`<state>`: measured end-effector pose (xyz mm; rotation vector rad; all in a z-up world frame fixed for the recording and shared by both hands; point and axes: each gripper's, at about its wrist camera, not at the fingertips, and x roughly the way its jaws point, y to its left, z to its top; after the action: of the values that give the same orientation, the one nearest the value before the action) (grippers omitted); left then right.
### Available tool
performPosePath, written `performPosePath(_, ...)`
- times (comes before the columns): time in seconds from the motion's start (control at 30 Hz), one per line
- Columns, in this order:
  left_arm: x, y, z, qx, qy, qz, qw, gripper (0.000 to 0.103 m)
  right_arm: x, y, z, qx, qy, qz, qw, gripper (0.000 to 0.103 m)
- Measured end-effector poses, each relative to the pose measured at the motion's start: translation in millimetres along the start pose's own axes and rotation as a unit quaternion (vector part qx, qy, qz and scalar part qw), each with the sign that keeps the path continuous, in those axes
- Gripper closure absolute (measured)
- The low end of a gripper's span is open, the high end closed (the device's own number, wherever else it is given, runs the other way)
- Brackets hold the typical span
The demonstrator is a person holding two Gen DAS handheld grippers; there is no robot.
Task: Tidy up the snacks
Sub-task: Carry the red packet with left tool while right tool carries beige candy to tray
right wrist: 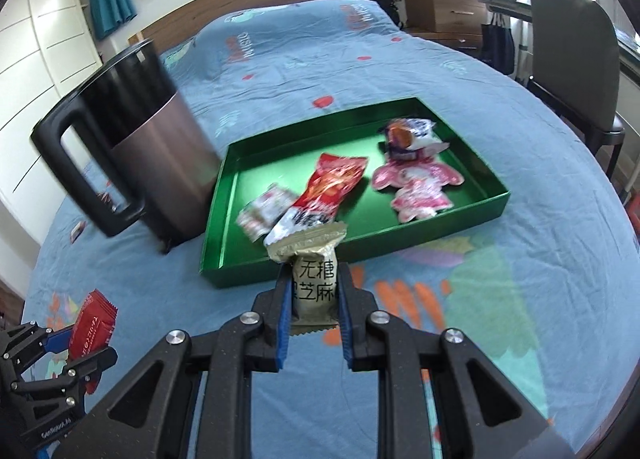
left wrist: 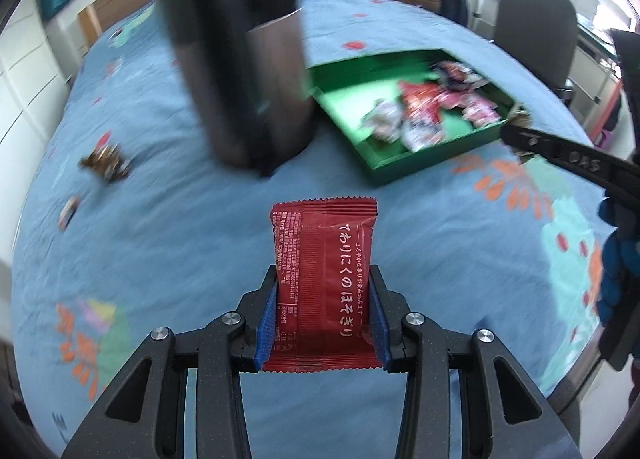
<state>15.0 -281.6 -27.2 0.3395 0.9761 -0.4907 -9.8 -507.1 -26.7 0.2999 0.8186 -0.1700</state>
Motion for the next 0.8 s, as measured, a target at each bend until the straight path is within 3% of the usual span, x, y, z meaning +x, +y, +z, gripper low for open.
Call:
performPosePath(0.17,14.3,-31.8,45.6,0.019,-0.018,-0.015,0.9996,0.068,9.9,-30.2,20.8,0.009,-0.008,-0.010,1.000,0.003)
performPosePath(0.47,64.1,-63.9,123.5,0.024,-0.039,0.003,0.9990,0.068,40.5,-67.2,58.2,0.011,-0.013,-0.019,1.000,0.003)
performPosePath(0.8,125.9,-71.9,179.2,0.017,-0.036,0.043,0.9983,0.068,82.3,-66.5,78.9,-0.004,-0.010,-0.007,1.000,0.003)
